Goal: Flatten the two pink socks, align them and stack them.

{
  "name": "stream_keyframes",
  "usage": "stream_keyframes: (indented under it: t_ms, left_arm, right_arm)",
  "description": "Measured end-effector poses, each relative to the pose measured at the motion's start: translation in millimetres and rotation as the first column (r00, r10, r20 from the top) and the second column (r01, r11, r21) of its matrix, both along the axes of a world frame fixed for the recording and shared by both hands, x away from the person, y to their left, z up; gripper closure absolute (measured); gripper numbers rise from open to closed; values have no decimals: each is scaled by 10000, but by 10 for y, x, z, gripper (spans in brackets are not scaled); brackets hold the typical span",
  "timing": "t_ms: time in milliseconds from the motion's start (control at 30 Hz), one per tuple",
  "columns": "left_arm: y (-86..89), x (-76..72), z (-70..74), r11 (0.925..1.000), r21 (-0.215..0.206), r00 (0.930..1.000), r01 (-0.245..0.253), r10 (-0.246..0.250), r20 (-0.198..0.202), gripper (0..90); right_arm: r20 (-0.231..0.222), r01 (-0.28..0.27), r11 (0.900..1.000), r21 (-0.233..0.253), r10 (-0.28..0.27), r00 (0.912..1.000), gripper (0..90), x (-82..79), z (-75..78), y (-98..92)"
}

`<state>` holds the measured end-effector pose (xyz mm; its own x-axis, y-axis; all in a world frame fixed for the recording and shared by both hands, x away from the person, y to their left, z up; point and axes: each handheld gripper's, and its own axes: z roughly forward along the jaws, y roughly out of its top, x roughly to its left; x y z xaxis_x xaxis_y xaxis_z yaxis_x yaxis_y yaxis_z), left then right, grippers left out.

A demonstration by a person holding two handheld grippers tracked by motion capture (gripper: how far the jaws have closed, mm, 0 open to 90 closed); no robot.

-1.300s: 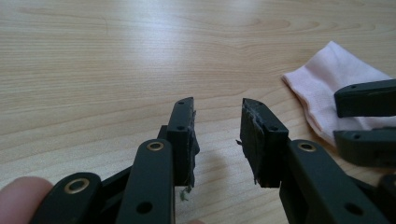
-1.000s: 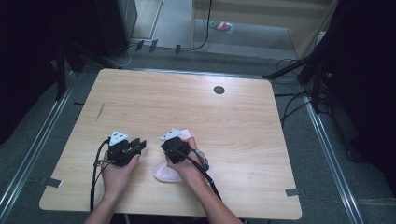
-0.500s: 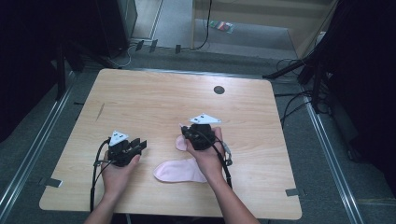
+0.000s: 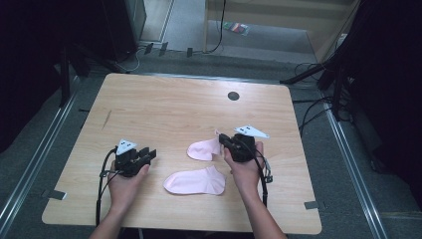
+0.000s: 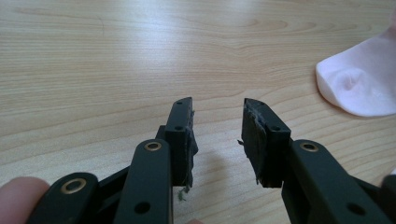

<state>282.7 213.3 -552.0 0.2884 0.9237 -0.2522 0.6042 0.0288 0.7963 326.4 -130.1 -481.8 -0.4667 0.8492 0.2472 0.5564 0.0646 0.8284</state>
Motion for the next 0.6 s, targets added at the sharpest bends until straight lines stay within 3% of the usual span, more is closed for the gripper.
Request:
stream_keyframes:
  t_ms: [267, 367, 433, 500, 600]
  left_arm:
    - [8, -1, -1, 9999, -79, 9999, -107, 107, -2, 647]
    - [10, -2, -1, 9999, -65, 9999, -112, 112, 18, 637]
    - [3, -7, 0, 10000, -31, 10000, -74, 74, 47, 634]
    - [3, -8, 2, 10000, -3, 10000, -42, 42, 81, 634]
    - [6, -7, 4, 10000, -66, 9999, -69, 70, 158, 631]
  right_arm:
    - [-249, 443, 9990, -21, -443, 9987, 877, -22, -161, -309]
    - [-378, 702, 9975, -117, -706, 9968, 816, -24, -246, -411]
    - [-355, 1166, 9930, -175, -1171, 9925, 714, -16, -296, -501]
    - [-553, 1700, 9853, -158, -1706, 9838, 681, -7, -337, -606]
    - [-694, 2049, 9787, -92, -2051, 9763, 626, 3, -380, -724]
